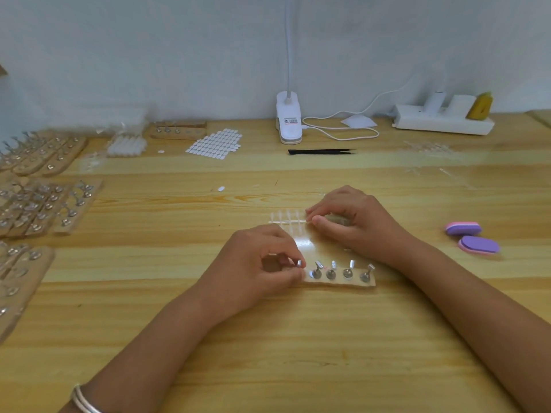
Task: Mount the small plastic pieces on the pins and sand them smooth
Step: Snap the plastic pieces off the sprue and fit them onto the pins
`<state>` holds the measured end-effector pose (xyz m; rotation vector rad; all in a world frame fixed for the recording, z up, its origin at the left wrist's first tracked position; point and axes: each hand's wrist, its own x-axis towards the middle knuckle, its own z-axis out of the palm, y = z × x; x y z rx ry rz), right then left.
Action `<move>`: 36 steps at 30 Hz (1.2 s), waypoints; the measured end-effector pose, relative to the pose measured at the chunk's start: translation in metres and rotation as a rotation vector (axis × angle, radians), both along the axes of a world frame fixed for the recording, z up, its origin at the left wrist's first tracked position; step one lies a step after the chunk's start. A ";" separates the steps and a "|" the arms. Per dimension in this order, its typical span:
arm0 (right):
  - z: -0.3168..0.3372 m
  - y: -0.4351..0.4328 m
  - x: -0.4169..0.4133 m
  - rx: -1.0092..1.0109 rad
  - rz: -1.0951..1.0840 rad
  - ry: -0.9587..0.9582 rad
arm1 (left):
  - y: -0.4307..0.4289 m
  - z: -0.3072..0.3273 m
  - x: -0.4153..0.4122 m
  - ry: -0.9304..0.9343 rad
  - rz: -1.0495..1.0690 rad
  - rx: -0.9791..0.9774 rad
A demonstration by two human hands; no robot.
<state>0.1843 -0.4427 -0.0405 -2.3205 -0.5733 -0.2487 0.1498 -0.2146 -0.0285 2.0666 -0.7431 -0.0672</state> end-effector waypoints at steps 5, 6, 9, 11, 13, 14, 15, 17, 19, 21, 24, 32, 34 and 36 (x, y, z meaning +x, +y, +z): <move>0.003 0.003 0.002 0.027 -0.052 0.011 | 0.007 0.005 0.001 -0.114 0.049 0.250; 0.002 0.003 0.002 0.036 -0.060 0.018 | 0.008 0.006 0.002 -0.141 0.056 0.330; 0.001 0.005 0.002 0.018 -0.079 0.007 | 0.009 0.005 0.003 -0.158 0.042 0.477; 0.000 0.006 0.001 -0.016 -0.088 -0.037 | 0.009 0.002 0.003 -0.183 0.031 0.532; -0.001 0.008 0.000 -0.061 -0.079 -0.116 | 0.009 0.000 0.004 -0.207 0.031 0.545; -0.001 0.009 -0.001 -0.082 -0.075 -0.151 | 0.009 0.000 0.005 -0.213 0.032 0.542; -0.001 0.010 -0.002 -0.095 -0.075 -0.176 | 0.009 0.000 0.005 -0.220 0.029 0.542; -0.002 0.010 -0.002 -0.110 -0.078 -0.205 | 0.008 0.000 0.005 -0.239 0.016 0.555; -0.002 0.009 -0.002 -0.124 -0.075 -0.214 | 0.008 0.000 0.005 -0.242 0.008 0.567; -0.002 0.008 -0.001 -0.133 -0.062 -0.204 | 0.008 0.001 0.006 -0.243 0.009 0.572; -0.001 0.007 0.000 -0.096 -0.078 -0.078 | 0.007 0.001 0.006 -0.251 0.014 0.572; 0.001 0.004 -0.004 0.112 -0.078 0.087 | 0.008 0.000 0.004 -0.247 0.024 0.559; 0.001 0.002 -0.005 0.213 -0.103 0.097 | 0.008 0.000 0.004 -0.245 0.026 0.555; 0.005 -0.001 -0.005 0.279 -0.140 0.087 | 0.009 0.000 0.003 -0.235 0.030 0.540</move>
